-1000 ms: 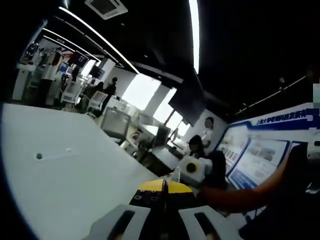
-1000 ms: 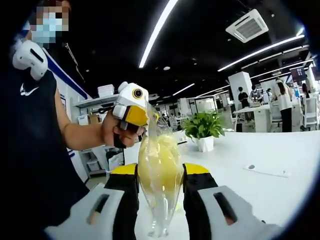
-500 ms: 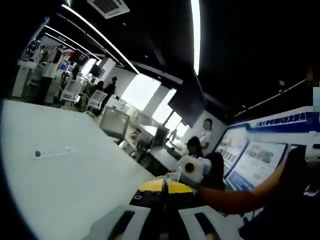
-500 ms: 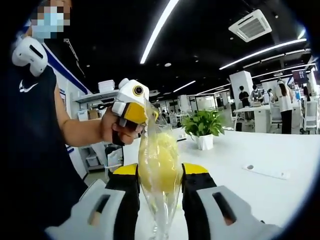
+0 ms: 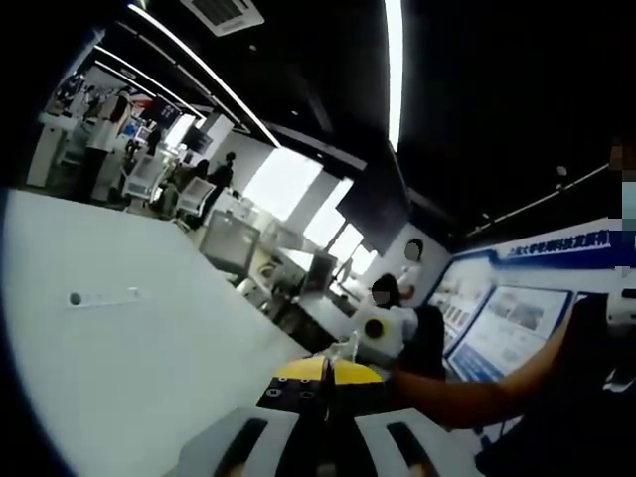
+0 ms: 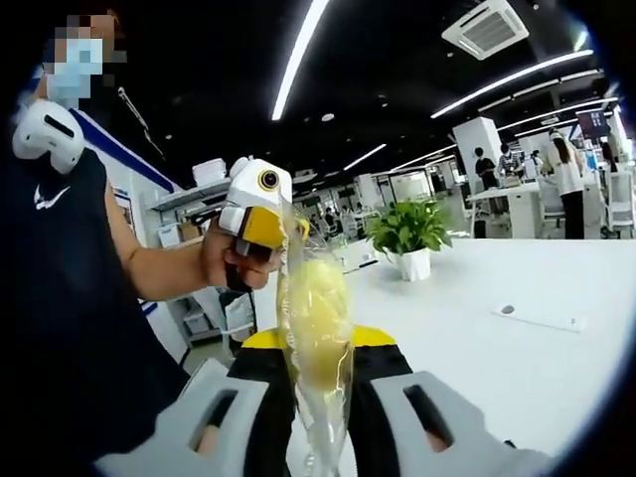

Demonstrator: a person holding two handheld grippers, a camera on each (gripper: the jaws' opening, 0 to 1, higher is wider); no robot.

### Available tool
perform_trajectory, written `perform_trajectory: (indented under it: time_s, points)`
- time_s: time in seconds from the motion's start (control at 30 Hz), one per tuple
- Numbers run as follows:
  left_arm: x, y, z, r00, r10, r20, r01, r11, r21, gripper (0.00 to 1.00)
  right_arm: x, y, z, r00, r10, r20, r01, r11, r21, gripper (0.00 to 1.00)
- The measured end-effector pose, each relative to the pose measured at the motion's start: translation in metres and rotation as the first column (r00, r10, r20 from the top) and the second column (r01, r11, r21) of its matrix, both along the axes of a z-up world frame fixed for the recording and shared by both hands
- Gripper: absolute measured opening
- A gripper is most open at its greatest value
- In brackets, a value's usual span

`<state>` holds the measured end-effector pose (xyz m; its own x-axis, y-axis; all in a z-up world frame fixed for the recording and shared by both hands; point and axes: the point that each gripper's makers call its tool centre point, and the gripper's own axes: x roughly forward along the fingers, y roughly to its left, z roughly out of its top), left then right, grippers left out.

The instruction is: Compare the silicone blocks by pressing each to a similar depth, holding the contact briefly, and releasing to observe deformation and rebound differences across the visible hardness samples.

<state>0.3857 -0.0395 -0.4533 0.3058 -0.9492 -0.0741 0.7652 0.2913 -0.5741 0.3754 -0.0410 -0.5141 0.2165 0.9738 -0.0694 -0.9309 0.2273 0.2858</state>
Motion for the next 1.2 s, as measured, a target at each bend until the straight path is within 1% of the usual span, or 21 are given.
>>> perform_trajectory:
  time_s: [0.1, 0.17, 0.4, 0.47, 0.57, 0.6, 0.8, 0.93, 1.07, 1.2]
  points:
    - [0.0004, 0.0001, 0.0012, 1.000, 0.002, 0.000, -0.002, 1.000, -0.005, 0.00, -0.0003, 0.0008, 0.0022, 1.000, -0.009, -0.008, 0.009, 1.000, 0.000, 0.10]
    - [-0.0005, -0.0001, 0.0021, 1.000, -0.001, -0.003, 0.001, 1.000, -0.009, 0.00, -0.0004, 0.0006, 0.0031, 1.000, -0.010, -0.002, 0.010, 1.000, -0.003, 0.09]
    - [-0.0004, 0.0021, 0.0041, 1.000, 0.004, 0.027, -0.004, 1.000, 0.009, 0.00, 0.0008, 0.0027, 0.0052, 1.000, -0.006, -0.026, 0.005, 1.000, -0.027, 0.04]
    - [-0.0004, 0.0025, 0.0040, 0.999, 0.006, 0.036, -0.006, 1.000, 0.018, 0.00, 0.0009, 0.0029, 0.0051, 1.000, -0.009, -0.025, 0.008, 0.999, -0.035, 0.03]
    - [-0.0001, 0.0038, 0.0047, 0.999, 0.006, 0.042, -0.007, 1.000, 0.020, 0.00, -0.0012, 0.0039, 0.0063, 0.998, 0.002, -0.065, -0.004, 0.999, -0.033, 0.02]
    - [-0.0002, 0.0040, 0.0045, 0.999, 0.009, 0.039, -0.010, 1.000, 0.020, 0.00, -0.0020, 0.0043, 0.0060, 0.998, 0.008, -0.069, -0.011, 0.999, -0.037, 0.02]
    - [0.0017, 0.0051, 0.0022, 0.999, 0.020, 0.039, -0.021, 0.999, 0.028, 0.00, -0.0022, 0.0040, 0.0037, 0.997, 0.016, -0.080, -0.020, 0.998, -0.057, 0.01]
    - [0.0019, 0.0054, 0.0020, 0.999, 0.014, 0.052, -0.016, 0.999, 0.035, 0.00, -0.0046, 0.0041, 0.0038, 0.996, 0.027, -0.090, -0.032, 0.998, -0.060, 0.01]
    - [0.0028, 0.0049, 0.0026, 0.999, 0.017, 0.050, -0.018, 0.999, 0.027, 0.00, -0.0037, 0.0029, 0.0044, 0.995, 0.025, -0.092, -0.031, 0.998, -0.064, 0.01]
    - [0.0030, 0.0038, 0.0027, 0.997, 0.016, 0.078, -0.018, 0.999, 0.033, 0.00, -0.0034, 0.0022, 0.0044, 0.995, 0.021, -0.097, -0.027, 0.997, -0.066, 0.01]
